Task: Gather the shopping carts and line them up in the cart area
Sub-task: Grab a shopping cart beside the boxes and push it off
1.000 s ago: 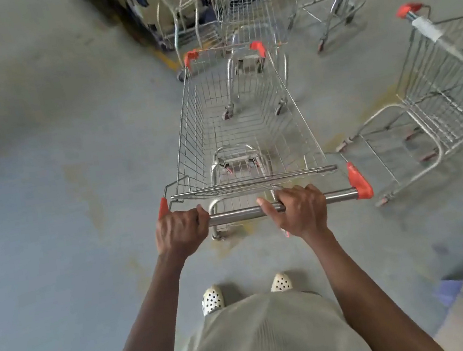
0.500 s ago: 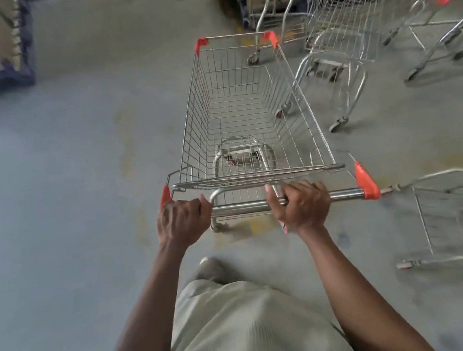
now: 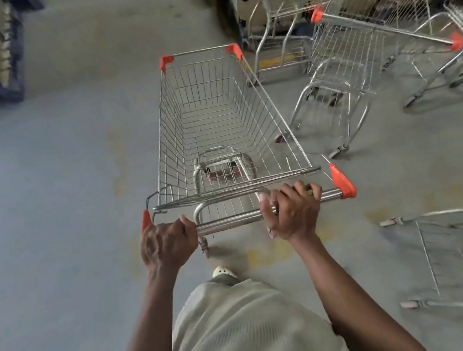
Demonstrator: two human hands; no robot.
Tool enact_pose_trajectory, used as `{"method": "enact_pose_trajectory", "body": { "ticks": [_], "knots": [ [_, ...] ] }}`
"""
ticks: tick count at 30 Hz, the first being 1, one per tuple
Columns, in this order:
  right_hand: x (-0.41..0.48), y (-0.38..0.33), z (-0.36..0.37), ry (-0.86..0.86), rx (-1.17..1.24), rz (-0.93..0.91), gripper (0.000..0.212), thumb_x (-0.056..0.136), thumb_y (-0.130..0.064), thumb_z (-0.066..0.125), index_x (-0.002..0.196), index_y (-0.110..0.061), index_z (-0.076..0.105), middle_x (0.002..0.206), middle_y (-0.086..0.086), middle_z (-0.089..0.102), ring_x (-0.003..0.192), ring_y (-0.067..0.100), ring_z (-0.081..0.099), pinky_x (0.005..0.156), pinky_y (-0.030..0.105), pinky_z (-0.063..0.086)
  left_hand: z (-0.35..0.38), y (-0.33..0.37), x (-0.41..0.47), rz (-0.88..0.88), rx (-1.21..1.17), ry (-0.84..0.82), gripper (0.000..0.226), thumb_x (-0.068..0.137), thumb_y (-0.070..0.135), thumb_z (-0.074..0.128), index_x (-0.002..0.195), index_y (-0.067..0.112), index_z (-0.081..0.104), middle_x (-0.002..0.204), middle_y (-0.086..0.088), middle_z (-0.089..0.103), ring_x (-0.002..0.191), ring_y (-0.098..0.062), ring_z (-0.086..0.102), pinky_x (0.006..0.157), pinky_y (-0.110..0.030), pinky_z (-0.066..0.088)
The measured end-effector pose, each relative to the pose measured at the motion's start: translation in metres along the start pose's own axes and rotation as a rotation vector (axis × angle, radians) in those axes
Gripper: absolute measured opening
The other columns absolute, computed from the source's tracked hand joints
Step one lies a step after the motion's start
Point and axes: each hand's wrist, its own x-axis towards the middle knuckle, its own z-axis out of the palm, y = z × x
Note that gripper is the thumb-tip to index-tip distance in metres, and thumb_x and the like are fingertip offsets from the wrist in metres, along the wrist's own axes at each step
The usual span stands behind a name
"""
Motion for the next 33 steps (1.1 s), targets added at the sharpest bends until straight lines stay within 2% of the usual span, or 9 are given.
{"method": "enact_pose_trajectory", "body": {
  "ticks": [5,8,13,19,24,30,33],
  "knots": [
    [0.053,-0.009,0.038,0.013,-0.005,0.069,0.044,0.096,-0.041,0.05,0.061,-0.02,0.063,0.062,-0.004,0.062,0.066,0.027,0.055,0.077,0.043,0.038,0.01,-0.008,0.06,-0.017,-0.024,0.036,0.06,0.094,0.027,0.038,0.041,0.005,0.058,0.035,-0.005,0.049,0.035,-0.028,0.055,0.117,-0.055,0.034],
    [0.083,-0.017,0.058,-0.082,0.019,0.092,0.045,0.094,-0.039,0.049,0.058,-0.017,0.066,0.056,-0.002,0.065,0.061,0.026,0.06,0.074,0.041,0.038,0.019,-0.019,0.092,-0.023,-0.039,-0.003,0.06,0.095,0.027,0.039,0.042,0.006,0.057,0.034,-0.003,0.046,0.032,-0.026,0.051,0.118,-0.054,0.033],
    [0.132,-0.03,0.085,-0.217,-0.026,0.103,0.057,0.094,-0.043,0.042,0.057,-0.013,0.073,0.051,0.005,0.065,0.06,0.025,0.068,0.076,0.037,0.038,0.033,-0.033,0.136,-0.048,-0.023,-0.023,0.059,0.097,0.028,0.04,0.047,0.006,0.061,0.037,-0.008,0.05,0.036,-0.031,0.054,0.122,-0.048,0.028],
    [0.197,-0.038,0.126,-0.275,-0.031,0.047,0.056,0.092,-0.039,0.041,0.056,-0.01,0.073,0.049,0.008,0.063,0.053,0.026,0.066,0.073,0.034,0.039,0.052,-0.041,0.189,-0.116,-0.012,-0.018,0.059,0.097,0.028,0.04,0.047,0.005,0.061,0.038,-0.009,0.051,0.036,-0.033,0.052,0.122,-0.048,0.028],
    [0.261,-0.049,0.172,-0.35,0.005,-0.035,0.051,0.092,-0.038,0.045,0.06,-0.011,0.073,0.05,0.008,0.064,0.055,0.027,0.067,0.077,0.035,0.04,0.062,-0.047,0.24,-0.197,0.001,0.023,0.059,0.096,0.028,0.04,0.045,0.005,0.061,0.036,-0.009,0.05,0.033,-0.032,0.05,0.117,-0.051,0.036],
    [0.344,-0.081,0.226,-0.465,0.054,-0.144,0.051,0.093,-0.039,0.046,0.062,-0.01,0.074,0.054,0.01,0.067,0.056,0.028,0.068,0.079,0.036,0.039,0.079,-0.068,0.301,-0.34,0.036,0.018,0.057,0.096,0.028,0.04,0.049,0.007,0.064,0.037,-0.006,0.05,0.035,-0.029,0.052,0.122,-0.048,0.029],
    [0.377,-0.1,0.25,-0.512,0.074,-0.223,0.055,0.094,-0.04,0.042,0.063,-0.008,0.074,0.058,0.012,0.068,0.059,0.029,0.068,0.08,0.037,0.039,0.082,-0.081,0.321,-0.403,0.058,0.025,0.056,0.096,0.028,0.041,0.05,0.007,0.065,0.036,-0.005,0.049,0.034,-0.027,0.05,0.12,-0.05,0.032]
  ]
}}
